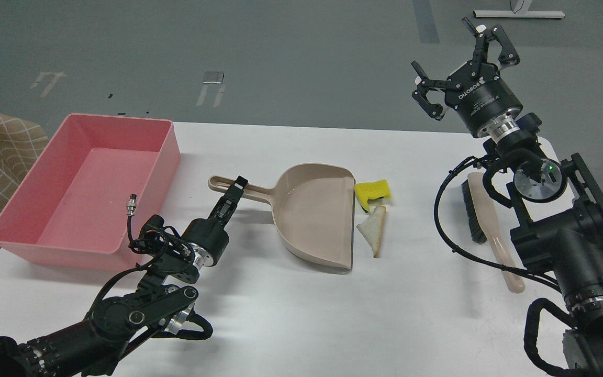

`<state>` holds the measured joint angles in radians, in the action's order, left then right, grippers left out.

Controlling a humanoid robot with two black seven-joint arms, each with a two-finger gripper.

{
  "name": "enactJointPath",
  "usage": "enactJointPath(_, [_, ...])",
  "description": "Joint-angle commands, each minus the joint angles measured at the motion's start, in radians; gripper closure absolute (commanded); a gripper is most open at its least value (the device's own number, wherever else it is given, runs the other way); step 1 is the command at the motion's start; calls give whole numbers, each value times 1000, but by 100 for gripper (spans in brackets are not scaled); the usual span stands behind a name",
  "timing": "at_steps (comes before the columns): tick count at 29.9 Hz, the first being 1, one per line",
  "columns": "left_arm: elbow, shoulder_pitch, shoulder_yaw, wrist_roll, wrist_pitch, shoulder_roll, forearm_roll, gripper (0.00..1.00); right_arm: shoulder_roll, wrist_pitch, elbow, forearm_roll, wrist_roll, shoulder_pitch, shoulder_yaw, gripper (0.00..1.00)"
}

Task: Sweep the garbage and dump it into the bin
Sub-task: 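Close the left gripper on the dustpan handle, then move the right gripper down to the wooden brush handle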

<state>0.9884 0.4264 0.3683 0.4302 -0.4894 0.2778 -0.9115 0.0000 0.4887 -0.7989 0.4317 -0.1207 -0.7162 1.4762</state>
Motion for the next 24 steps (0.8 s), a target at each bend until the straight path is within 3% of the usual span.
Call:
enactJointPath(1, [6,18,-40,-1,1,4,-3,100,0,0,-10,4,0,-8,-43,0])
enactJointPath(10, [13,43,-94,-4,1,21,-3,100,-135,0,-25,9,0,-52,-286,0])
enactJointPath(20, [15,63,-94,-10,1,63,-1,100,-402,0,-25,33,0,-232,-663,0])
enactJointPath(24, [15,66,-94,-11,1,63,-1,100,-520,0,-100,71,-4,-279,-786,0])
